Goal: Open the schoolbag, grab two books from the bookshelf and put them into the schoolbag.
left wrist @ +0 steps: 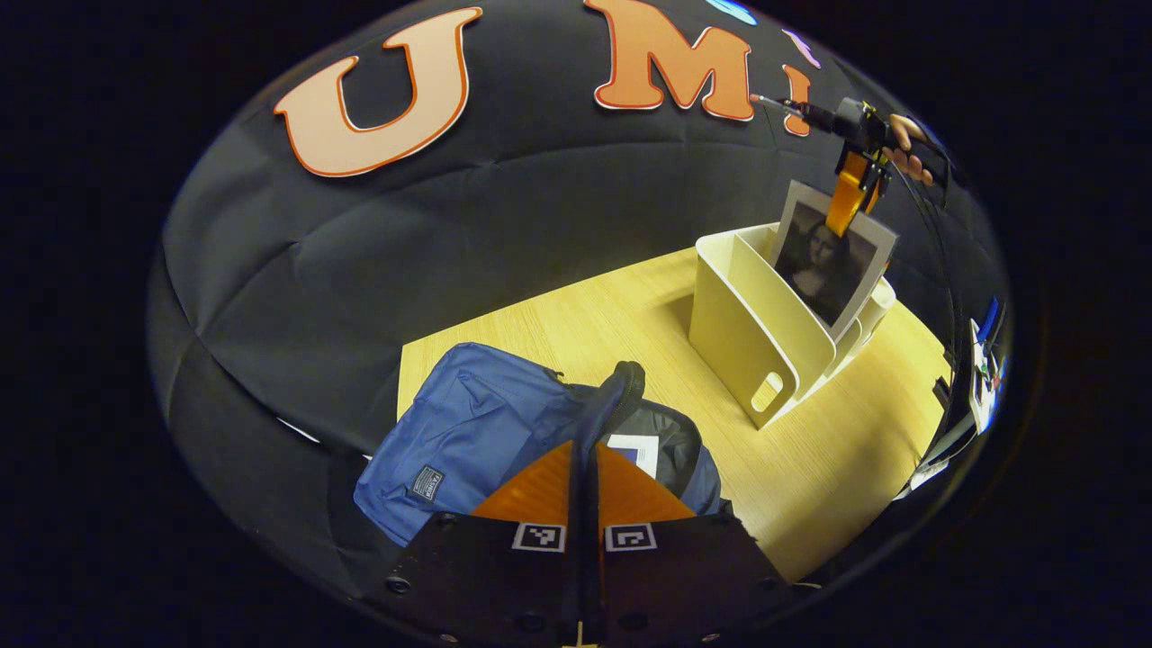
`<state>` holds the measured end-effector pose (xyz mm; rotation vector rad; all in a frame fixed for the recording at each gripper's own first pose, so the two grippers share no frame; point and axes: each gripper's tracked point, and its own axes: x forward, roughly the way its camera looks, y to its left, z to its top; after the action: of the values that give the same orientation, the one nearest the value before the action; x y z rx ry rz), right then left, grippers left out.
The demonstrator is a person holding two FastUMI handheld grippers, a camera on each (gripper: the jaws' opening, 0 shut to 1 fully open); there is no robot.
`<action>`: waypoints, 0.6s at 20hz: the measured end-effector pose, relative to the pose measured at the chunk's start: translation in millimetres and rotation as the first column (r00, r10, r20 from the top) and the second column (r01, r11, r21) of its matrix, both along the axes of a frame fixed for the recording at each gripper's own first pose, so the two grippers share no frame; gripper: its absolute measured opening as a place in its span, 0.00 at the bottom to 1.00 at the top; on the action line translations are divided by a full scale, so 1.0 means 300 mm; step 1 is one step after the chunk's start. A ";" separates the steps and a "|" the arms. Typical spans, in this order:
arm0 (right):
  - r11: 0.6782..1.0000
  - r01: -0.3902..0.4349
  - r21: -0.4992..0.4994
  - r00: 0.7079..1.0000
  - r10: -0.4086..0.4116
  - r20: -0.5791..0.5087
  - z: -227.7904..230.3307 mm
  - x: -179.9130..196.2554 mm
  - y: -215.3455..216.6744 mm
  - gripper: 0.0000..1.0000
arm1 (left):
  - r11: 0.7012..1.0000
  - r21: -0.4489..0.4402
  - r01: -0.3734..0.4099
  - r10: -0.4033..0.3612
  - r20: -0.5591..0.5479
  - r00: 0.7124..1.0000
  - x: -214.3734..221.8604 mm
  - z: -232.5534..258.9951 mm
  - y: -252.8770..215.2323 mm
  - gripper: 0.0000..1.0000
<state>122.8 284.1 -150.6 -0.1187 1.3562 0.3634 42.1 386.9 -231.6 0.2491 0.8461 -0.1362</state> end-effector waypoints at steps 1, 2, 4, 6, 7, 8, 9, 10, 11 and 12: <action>1.000 0.007 0.013 1.000 -0.007 0.014 0.042 0.001 -0.015 0.27 | 1.000 0.004 0.000 0.000 0.000 1.000 0.002 0.003 -0.002 0.02; 1.000 0.012 0.026 1.000 -0.013 0.028 0.083 -0.007 -0.028 0.27 | 1.000 0.005 0.004 -0.004 0.001 1.000 0.006 0.006 -0.005 0.02; 0.999 0.023 0.043 0.998 -0.025 0.054 0.154 -0.016 -0.057 0.27 | 1.000 0.007 0.012 -0.012 0.000 1.000 0.006 0.007 -0.009 0.02; 0.998 0.028 0.052 0.996 -0.032 0.079 0.223 -0.023 -0.090 0.27 | 1.000 0.007 0.016 -0.016 -0.001 1.000 0.005 0.006 -0.012 0.02; 0.998 0.033 0.057 0.995 -0.038 0.088 0.254 -0.032 -0.103 0.27 | 1.000 0.004 0.017 -0.017 -0.001 1.000 0.003 0.006 -0.013 0.02; 0.997 0.031 0.068 0.994 -0.038 0.099 0.281 -0.045 -0.110 0.26 | 1.000 0.003 0.016 -0.016 -0.001 1.000 0.003 0.006 -0.011 0.02; 0.996 0.033 0.087 0.993 -0.043 0.110 0.304 -0.056 -0.107 0.27 | 1.000 0.003 0.015 -0.015 0.001 1.000 0.003 0.005 -0.010 0.02; 0.994 0.031 0.106 0.991 -0.044 0.123 0.316 -0.071 -0.100 0.27 | 1.000 0.003 0.013 -0.013 0.003 1.000 0.006 0.006 -0.009 0.02; 0.990 0.034 0.133 0.990 -0.052 0.133 0.321 -0.087 -0.090 0.27 | 1.000 0.006 0.013 -0.013 0.005 1.000 0.005 0.006 -0.008 0.02; 0.984 0.037 0.172 0.990 -0.060 0.129 0.321 -0.119 -0.072 0.27 | 1.000 0.008 0.013 -0.013 0.005 1.000 0.008 0.007 -0.008 0.02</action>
<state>87.1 262.5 -54.3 0.0311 1.1888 0.4207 44.4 384.6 -229.6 0.2623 0.8407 -0.1446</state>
